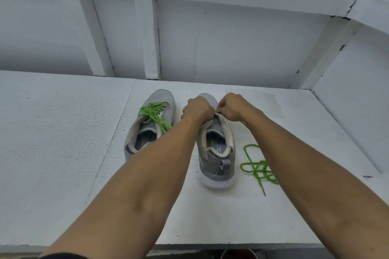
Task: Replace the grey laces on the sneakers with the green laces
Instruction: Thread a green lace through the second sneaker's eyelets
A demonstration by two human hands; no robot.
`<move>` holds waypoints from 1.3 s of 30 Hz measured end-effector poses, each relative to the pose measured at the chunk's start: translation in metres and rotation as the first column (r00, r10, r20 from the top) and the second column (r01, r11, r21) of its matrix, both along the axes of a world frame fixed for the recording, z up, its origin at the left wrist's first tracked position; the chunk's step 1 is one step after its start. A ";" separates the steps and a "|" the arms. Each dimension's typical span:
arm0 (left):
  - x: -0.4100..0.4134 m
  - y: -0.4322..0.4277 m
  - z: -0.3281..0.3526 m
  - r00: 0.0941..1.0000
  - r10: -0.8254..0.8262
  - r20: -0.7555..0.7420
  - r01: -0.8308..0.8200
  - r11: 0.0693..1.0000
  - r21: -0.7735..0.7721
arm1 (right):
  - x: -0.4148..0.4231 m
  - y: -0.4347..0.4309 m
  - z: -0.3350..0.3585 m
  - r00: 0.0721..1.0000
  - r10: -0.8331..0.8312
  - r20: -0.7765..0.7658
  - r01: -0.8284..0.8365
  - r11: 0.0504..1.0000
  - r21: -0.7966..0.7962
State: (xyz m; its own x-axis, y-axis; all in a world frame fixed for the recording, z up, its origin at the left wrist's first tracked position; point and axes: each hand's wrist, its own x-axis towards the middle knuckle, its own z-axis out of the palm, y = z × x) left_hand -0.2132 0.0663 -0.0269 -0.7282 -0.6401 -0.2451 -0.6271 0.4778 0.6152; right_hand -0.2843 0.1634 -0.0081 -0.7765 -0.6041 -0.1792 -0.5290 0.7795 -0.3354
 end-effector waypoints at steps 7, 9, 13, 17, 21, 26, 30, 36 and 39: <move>0.010 -0.029 0.044 0.983 0.106 -0.151 -0.042 0.924 0.379 | 0.002 -0.006 0.002 0.998 -0.056 0.013 0.055 0.997 0.060; 0.009 -0.030 0.049 0.983 0.088 -0.159 -0.037 0.953 0.301 | 0.003 -0.004 0.004 0.999 -0.052 0.001 0.052 0.995 0.082; 0.010 -0.026 0.052 0.985 0.007 -0.175 0.021 0.988 0.155 | 0.006 -0.004 0.009 0.983 -0.039 0.177 0.108 0.912 -0.397; 0.011 -0.029 0.056 0.977 0.003 -0.211 0.027 0.990 0.137 | 0.012 -0.005 0.014 0.940 0.061 0.336 0.166 0.779 -0.605; 0.011 -0.033 0.049 0.983 0.054 -0.174 -0.021 0.983 0.184 | 0.009 -0.006 0.007 0.961 0.025 0.274 0.141 0.811 -0.569; 0.017 -0.029 0.039 1.000 0.013 0.022 -0.018 0.961 0.275 | 0.002 -0.011 0.000 0.991 0.027 0.129 0.021 0.935 -0.355; 0.016 -0.027 0.039 0.998 -0.014 0.053 0.000 0.968 0.250 | 0.005 -0.012 0.001 0.995 0.051 0.087 -0.021 0.949 -0.313; 0.016 -0.030 0.041 0.996 -0.011 0.091 -0.025 0.920 0.392 | 0.006 -0.010 0.002 0.989 0.141 0.050 -0.124 0.958 -0.260; 0.017 -0.033 0.040 0.997 0.007 0.076 -0.038 0.903 0.428 | 0.008 -0.013 0.002 0.986 0.166 -0.007 -0.164 0.969 -0.186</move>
State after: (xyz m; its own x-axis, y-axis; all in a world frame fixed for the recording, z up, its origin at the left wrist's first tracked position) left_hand -0.1960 0.0336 0.0128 -0.6854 -0.4778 -0.5495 -0.6840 0.1634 0.7110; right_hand -0.2763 0.1501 -0.0058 -0.6624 -0.7469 -0.0587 -0.6414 0.6058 -0.4707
